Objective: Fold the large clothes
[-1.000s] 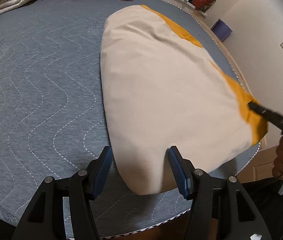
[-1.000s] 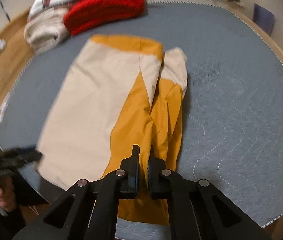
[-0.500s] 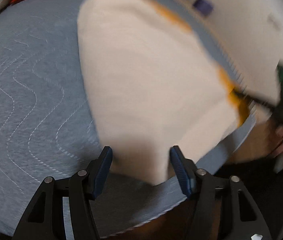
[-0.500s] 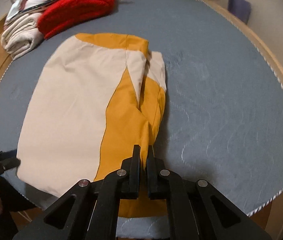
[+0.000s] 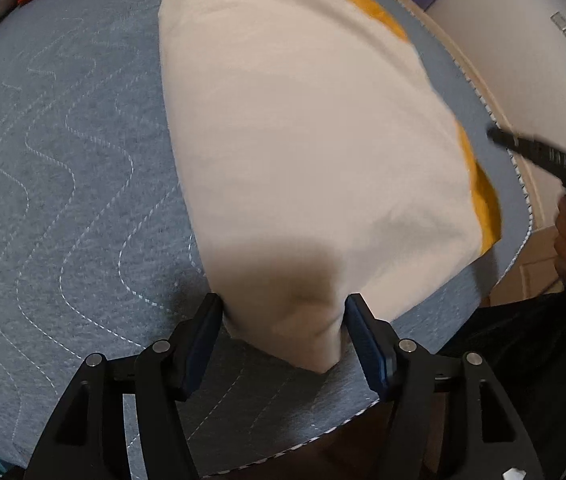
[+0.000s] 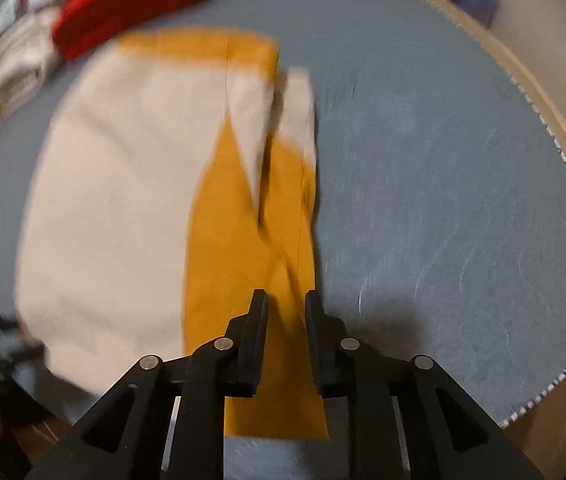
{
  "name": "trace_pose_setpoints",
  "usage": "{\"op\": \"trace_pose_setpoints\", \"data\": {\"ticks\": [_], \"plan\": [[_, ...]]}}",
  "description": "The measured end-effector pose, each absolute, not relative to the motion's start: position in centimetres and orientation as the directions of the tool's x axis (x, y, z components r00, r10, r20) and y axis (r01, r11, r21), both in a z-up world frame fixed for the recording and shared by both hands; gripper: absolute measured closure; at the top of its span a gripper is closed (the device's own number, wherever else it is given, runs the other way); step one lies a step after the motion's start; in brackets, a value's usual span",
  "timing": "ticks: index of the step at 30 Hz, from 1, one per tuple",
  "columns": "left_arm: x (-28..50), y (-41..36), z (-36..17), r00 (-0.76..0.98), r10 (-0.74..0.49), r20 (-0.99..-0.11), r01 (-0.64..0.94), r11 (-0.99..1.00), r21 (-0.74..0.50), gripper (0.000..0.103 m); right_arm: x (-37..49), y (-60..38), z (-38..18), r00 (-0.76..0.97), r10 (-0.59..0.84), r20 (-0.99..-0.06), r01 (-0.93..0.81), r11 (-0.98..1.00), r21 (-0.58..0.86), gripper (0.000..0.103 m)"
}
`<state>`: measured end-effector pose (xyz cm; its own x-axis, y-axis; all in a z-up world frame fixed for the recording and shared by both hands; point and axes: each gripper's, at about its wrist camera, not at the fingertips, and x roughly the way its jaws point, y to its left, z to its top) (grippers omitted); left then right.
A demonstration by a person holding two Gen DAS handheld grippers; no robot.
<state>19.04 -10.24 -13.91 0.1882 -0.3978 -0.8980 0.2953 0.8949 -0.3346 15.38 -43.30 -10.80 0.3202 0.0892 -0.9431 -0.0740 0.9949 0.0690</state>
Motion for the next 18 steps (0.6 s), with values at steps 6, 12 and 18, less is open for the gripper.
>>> {"op": "trace_pose_setpoints", "data": {"ticks": [6,12,18], "plan": [[20.3,-8.0,-11.0,0.321,-0.436,-0.841,0.281,0.892,-0.355,0.045,20.9,-43.7,-9.6,0.456,0.176,-0.872,-0.074,0.984,0.16,0.055],[21.0,-7.6,-12.6,0.299,-0.441,-0.847,0.245,0.893,-0.378,0.047,28.5,-45.5,-14.6,0.405,0.332,-0.852,0.055,0.921,0.386,0.055],[21.4,-7.3,-13.2,0.28,-0.458,-0.844,0.24,0.884,-0.4,0.042,33.8,-45.2,-20.7,0.327,0.459,-0.826,0.161,0.834,0.527,0.055]]}}
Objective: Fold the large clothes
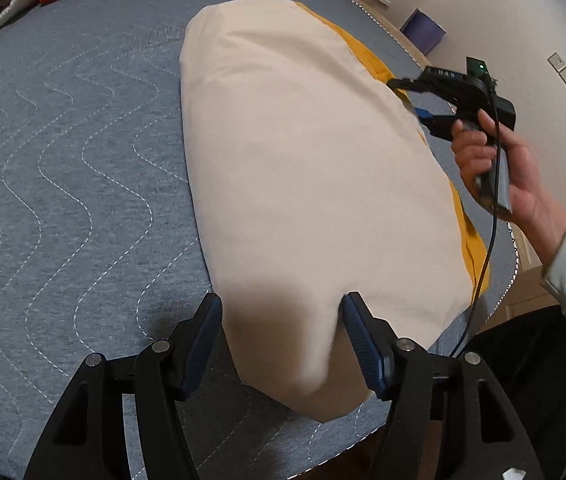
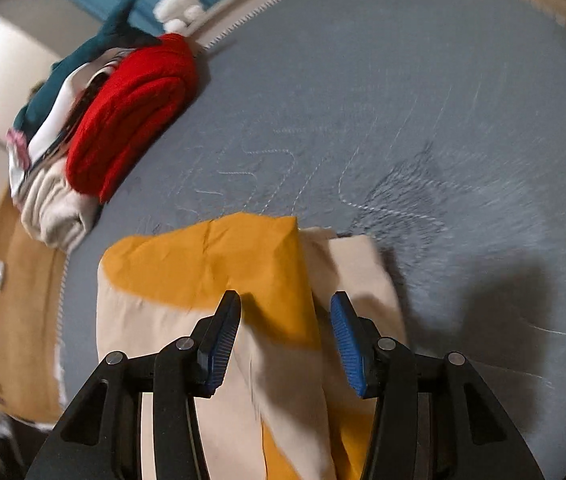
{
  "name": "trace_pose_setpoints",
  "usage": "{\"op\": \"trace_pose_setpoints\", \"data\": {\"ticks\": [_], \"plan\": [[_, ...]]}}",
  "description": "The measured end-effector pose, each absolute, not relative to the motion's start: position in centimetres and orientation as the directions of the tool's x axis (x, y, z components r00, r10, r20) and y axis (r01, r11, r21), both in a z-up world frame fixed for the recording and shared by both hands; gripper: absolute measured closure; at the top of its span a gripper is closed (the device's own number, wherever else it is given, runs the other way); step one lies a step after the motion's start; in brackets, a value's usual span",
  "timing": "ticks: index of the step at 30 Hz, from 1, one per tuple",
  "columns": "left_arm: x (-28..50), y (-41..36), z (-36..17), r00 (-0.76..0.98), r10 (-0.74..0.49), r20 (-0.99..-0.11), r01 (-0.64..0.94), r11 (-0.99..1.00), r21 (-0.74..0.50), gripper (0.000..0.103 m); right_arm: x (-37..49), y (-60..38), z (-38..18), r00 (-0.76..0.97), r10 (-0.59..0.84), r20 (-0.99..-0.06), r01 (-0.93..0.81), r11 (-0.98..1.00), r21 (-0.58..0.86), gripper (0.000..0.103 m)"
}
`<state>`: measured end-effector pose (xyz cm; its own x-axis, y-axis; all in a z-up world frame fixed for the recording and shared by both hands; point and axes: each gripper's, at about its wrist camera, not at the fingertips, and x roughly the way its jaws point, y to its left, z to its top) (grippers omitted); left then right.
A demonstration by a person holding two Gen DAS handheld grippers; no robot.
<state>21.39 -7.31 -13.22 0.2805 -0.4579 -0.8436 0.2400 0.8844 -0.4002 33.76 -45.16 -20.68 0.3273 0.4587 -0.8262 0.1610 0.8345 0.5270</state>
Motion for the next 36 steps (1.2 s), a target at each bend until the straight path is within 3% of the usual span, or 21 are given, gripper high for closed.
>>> {"op": "trace_pose_setpoints", "data": {"ticks": [2,4,7,12,17,19,23,27,32,36], "plan": [[21.4,-7.5,-13.5,0.273,-0.456,-0.847,0.237,0.885,-0.4,0.042,34.7,-44.9,-21.4,0.335,0.508,-0.794,0.16,0.8,0.579,0.057],[21.5,-8.1,-13.3,0.273,-0.455,-0.847,0.238,0.886,-0.399,0.042,35.5,-44.3,-20.7,0.365,0.543,-0.757,0.096,0.786,0.61,0.099],[21.4,-8.8,-13.2,0.266,-0.486,-0.833,0.255,0.869,-0.425,0.041,36.0,-45.5,-18.3,0.486,0.596,-0.639,0.057,0.708,0.704,0.101],[20.7,-10.4,-13.3,0.267,-0.462,-0.846,0.312,0.872,-0.377,0.039,36.9,-44.6,-23.5,0.358,0.289,-0.888,0.207,0.903,0.377,0.101],[20.7,-10.0,-13.4,0.246,-0.467,-0.849,0.286,0.872,-0.396,0.039,36.4,-42.0,-24.0,0.371,0.173,-0.913,0.158,0.956,0.245,0.099],[20.9,-9.7,-13.5,0.241,-0.469,-0.85,0.28,0.872,-0.402,0.039,35.1,-42.8,-22.2,0.394,0.102,-0.913,0.2,0.96,0.194,0.084],[21.1,-9.9,-13.2,0.235,-0.47,-0.851,0.281,0.871,-0.403,0.039,31.6,-42.8,-17.0,0.443,0.076,-0.893,0.182,0.968,0.173,0.076],[20.2,-9.8,-13.8,0.22,-0.47,-0.855,0.273,0.871,-0.408,0.04,27.3,-41.4,-15.1,0.313,0.275,-0.909,0.009,0.956,0.293,0.069],[19.4,-9.7,-14.4,0.216,-0.459,-0.862,0.273,0.876,-0.398,0.039,20.1,-38.6,-20.1,0.076,0.112,-0.991,-0.191,0.977,0.096,0.069],[17.9,-9.8,-15.3,0.202,-0.439,-0.876,0.295,0.88,-0.373,0.039,17.7,-39.1,-20.9,0.074,0.044,-0.996,-0.209,0.978,0.028,0.068]]}}
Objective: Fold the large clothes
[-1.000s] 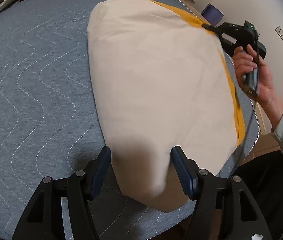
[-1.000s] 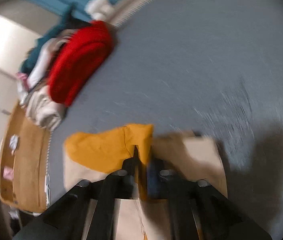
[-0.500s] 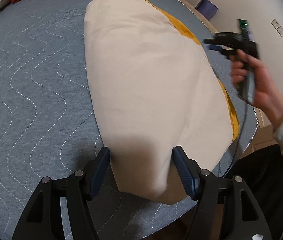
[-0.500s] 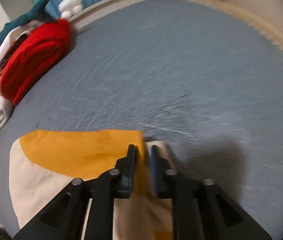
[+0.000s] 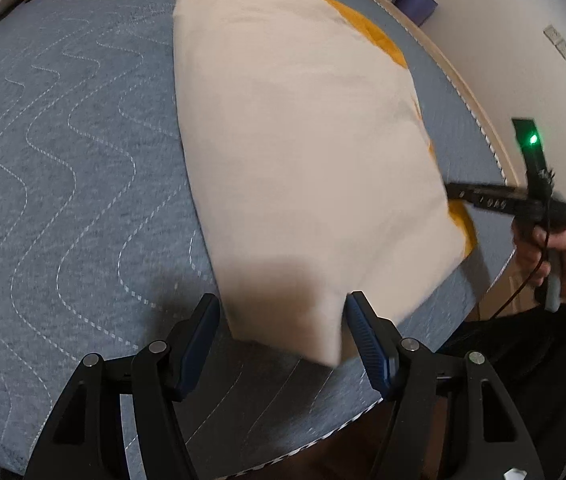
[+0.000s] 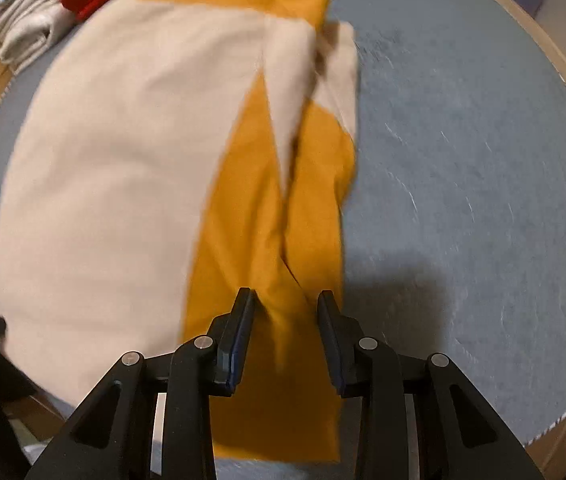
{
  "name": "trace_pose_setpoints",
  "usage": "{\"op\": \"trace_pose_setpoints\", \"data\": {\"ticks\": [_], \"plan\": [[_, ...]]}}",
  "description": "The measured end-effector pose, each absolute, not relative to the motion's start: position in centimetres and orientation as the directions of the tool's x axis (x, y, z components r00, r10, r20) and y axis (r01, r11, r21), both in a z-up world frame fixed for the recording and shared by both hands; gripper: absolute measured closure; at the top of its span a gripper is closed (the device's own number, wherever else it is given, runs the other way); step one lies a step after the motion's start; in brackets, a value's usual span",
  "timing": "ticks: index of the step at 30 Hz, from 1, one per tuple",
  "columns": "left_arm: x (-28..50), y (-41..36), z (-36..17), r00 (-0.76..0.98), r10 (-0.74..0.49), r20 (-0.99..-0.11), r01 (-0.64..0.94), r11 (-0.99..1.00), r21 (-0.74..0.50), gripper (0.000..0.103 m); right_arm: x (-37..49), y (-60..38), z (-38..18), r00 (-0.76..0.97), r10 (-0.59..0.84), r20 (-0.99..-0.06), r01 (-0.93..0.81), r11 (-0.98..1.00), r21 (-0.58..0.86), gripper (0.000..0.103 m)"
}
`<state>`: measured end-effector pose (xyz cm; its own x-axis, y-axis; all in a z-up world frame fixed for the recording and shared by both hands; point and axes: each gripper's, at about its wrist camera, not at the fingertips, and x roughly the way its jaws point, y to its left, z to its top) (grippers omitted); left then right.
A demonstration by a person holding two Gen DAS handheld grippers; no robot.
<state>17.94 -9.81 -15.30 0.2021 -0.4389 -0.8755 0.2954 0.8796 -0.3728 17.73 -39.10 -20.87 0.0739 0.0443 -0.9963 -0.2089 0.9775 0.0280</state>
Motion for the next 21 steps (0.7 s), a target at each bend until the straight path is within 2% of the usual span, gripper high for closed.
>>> {"op": "trace_pose_setpoints", "data": {"ticks": [4,6,7,9,10,12,13,14,16,21], "plan": [[17.5,-9.5,-16.5,0.171,-0.412,-0.895,0.334,0.879,-0.34,0.04,16.9,-40.0,-20.4,0.101,0.025,-0.995,-0.22,0.975,0.002,0.058],[17.7,-9.0,-16.9,0.144,-0.393,-0.908,0.331,0.884,-0.33,0.044,16.9,-40.1,-19.7,0.119,0.055,-0.991,-0.201,0.979,0.03,0.058],[17.7,-9.0,-16.5,0.133,-0.398,-0.908,0.335,0.88,-0.337,0.05,16.9,-41.2,-19.0,0.146,0.079,-0.986,-0.191,0.98,0.05,0.058],[17.9,-8.4,-14.4,0.138,-0.45,-0.882,0.338,0.859,-0.385,0.053,17.2,-41.5,-17.4,0.209,0.159,-0.965,-0.188,0.975,0.12,0.056],[18.4,-7.8,-13.1,0.162,-0.491,-0.856,0.333,0.844,-0.421,0.054,17.3,-41.4,-17.2,0.222,0.185,-0.957,-0.193,0.971,0.143,0.051],[20.1,-6.8,-10.8,0.206,-0.562,-0.801,0.317,0.813,-0.489,0.05,17.8,-41.0,-17.4,0.225,0.229,-0.947,-0.19,0.964,0.188,0.04],[21.1,-6.4,-10.2,0.229,-0.577,-0.784,0.299,0.808,-0.508,0.045,18.1,-41.1,-18.0,0.204,0.238,-0.95,-0.179,0.963,0.203,0.037],[22.3,-6.0,-9.9,0.253,-0.588,-0.768,0.274,0.805,-0.526,0.039,18.4,-41.0,-18.8,0.173,0.246,-0.954,-0.169,0.961,0.218,0.037],[25.0,-5.5,-10.3,0.281,-0.609,-0.742,0.221,0.793,-0.568,0.036,18.9,-41.0,-20.6,0.123,0.256,-0.959,-0.154,0.959,0.236,0.037],[31.3,-3.8,-15.7,0.261,-0.641,-0.722,0.016,0.751,-0.661,0.035,21.5,-42.7,-24.0,0.077,0.299,-0.951,-0.061,0.954,0.295,0.034]]}}
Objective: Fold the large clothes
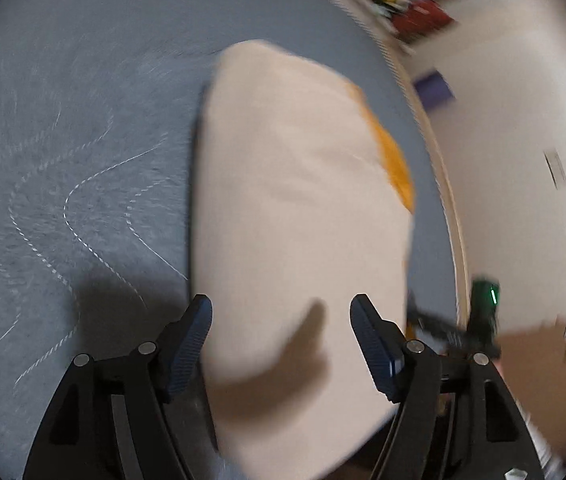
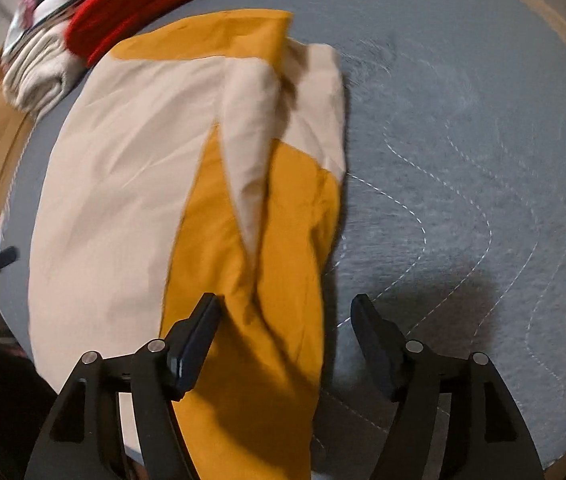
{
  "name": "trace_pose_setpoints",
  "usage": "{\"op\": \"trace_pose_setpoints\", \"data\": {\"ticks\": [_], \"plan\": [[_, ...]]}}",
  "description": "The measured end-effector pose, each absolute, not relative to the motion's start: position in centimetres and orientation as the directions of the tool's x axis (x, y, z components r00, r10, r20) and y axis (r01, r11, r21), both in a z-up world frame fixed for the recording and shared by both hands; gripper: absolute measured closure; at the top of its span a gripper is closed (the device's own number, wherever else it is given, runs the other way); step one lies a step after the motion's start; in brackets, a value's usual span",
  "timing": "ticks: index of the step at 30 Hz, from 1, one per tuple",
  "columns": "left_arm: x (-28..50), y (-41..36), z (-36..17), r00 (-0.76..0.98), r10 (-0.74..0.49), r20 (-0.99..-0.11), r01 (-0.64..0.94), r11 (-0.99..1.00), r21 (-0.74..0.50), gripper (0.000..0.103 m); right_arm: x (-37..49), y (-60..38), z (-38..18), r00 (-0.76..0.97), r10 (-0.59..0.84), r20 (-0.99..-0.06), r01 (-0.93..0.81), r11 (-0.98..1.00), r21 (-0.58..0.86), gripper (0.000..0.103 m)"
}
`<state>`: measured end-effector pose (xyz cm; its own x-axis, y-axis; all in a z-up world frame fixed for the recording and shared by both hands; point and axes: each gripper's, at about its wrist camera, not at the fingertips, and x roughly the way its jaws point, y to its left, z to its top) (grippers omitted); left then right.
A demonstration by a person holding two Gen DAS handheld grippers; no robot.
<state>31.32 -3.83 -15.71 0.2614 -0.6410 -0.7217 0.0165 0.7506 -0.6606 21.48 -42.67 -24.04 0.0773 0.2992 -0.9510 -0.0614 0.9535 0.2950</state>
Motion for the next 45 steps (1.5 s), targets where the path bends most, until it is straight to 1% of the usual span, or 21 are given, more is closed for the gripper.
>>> {"op": "trace_pose_setpoints", "data": {"ticks": [3,5,8,12,14,15,16,17,18,19,20,23,25,31,33,34,35,37,38,42,45], "plan": [[33.0,-2.9,-18.7,0.256,-0.682,-0.685,-0.064,0.695,-0.716,0.035,22.5,-43.3,-25.5,0.052,0.338,-0.94,-0.03,0.941,0.337,0.034],[34.1,-2.8,-20.3,0.253,-0.741,-0.623,-0.09,0.623,-0.777,0.034,22.6,-43.3,-25.9,0.049,0.344,-0.938,-0.03,0.939,0.343,0.034],[35.2,-3.3,-21.5,0.261,-0.775,-0.576,-0.087,0.575,-0.813,0.028,22.7,-43.4,-26.3,0.052,0.354,-0.934,-0.033,0.935,0.352,0.034],[36.9,-4.4,-22.7,0.271,-0.811,-0.518,-0.086,0.516,-0.852,0.025,21.8,-45.1,-26.5,0.052,0.375,-0.926,-0.02,0.927,0.374,0.034],[37.5,-5.2,-22.7,0.275,-0.818,-0.506,-0.072,0.507,-0.859,0.025,21.5,-45.6,-26.6,0.051,0.389,-0.92,-0.018,0.921,0.389,0.037],[37.8,-5.4,-22.4,0.28,-0.812,-0.512,-0.058,0.518,-0.853,0.025,21.3,-45.7,-26.4,0.049,0.4,-0.915,-0.021,0.917,0.399,0.045],[37.8,-5.7,-21.9,0.289,-0.802,-0.523,-0.037,0.537,-0.843,0.032,21.2,-45.4,-26.5,0.045,0.43,-0.902,-0.029,0.903,0.429,0.061],[37.8,-6.0,-21.5,0.295,-0.79,-0.538,-0.012,0.56,-0.829,0.042,21.2,-45.1,-26.4,0.045,0.449,-0.892,-0.04,0.893,0.448,0.069],[37.8,-5.7,-20.8,0.297,-0.782,-0.549,0.011,0.577,-0.816,0.047,21.1,-44.6,-26.2,0.051,0.446,-0.894,-0.062,0.895,0.443,0.078],[37.7,-5.5,-20.4,0.298,-0.778,-0.554,0.026,0.586,-0.81,0.058,21.0,-44.2,-26.0,0.057,0.434,-0.899,-0.086,0.899,0.429,0.082],[37.6,-5.2,-20.1,0.298,-0.78,-0.551,0.036,0.585,-0.81,0.066,20.9,-43.7,-26.0,0.063,0.424,-0.903,-0.109,0.903,0.416,0.084],[36.9,-3.7,-18.9,0.316,-0.768,-0.557,0.058,0.602,-0.796,0.072,20.8,-43.0,-25.8,0.079,0.435,-0.897,-0.119,0.897,0.425,0.09],[36.3,-2.1,-18.3,0.331,-0.749,-0.574,0.059,0.624,-0.78,0.072,20.8,-42.1,-25.3,0.091,0.458,-0.884,-0.131,0.886,0.446,0.092],[36.2,5.0,-15.4,0.38,-0.681,-0.626,0.02,0.683,-0.73,0.071,20.5,-36.4,-23.4,0.092,0.524,-0.847,-0.226,0.839,0.495,0.094],[36.1,7.2,-15.2,0.375,-0.655,-0.657,-0.005,0.707,-0.707,0.068,20.4,-34.7,-23.0,0.09,0.541,-0.836,-0.246,0.826,0.507,0.094],[36.0,8.0,-15.3,0.37,-0.646,-0.668,-0.022,0.713,-0.701,0.065,20.4,-33.6,-22.7,0.09,0.549,-0.831,-0.257,0.819,0.514,0.094],[36.1,9.1,-15.7,0.357,-0.63,-0.689,-0.054,0.723,-0.689,0.059,20.4,-32.5,-22.5,0.087,0.556,-0.826,-0.265,0.813,0.519,0.094],[36.5,10.0,-16.7,0.32,-0.599,-0.734,-0.096,0.75,-0.654,0.052,20.4,-31.4,-22.4,0.078,0.548,-0.833,-0.275,0.815,0.511,0.094],[36.5,10.5,-17.4,0.297,-0.583,-0.757,-0.113,0.765,-0.634,0.05,20.3,-30.8,-22.3,0.075,0.542,-0.837,-0.279,0.817,0.504,0.094],[34.7,12.2,-15.9,0.338,-0.515,-0.788,-0.139,0.801,-0.583,0.048,19.6,-30.4,-22.1,0.069,0.492,-0.868,-0.267,0.847,0.459,0.094],[30.7,12.1,-13.3,0.361,-0.414,-0.835,-0.086,0.877,-0.472,0.048,19.0,-30.5,-21.6,0.086,0.439,-0.894,-0.251,0.878,0.407,0.095]]}}
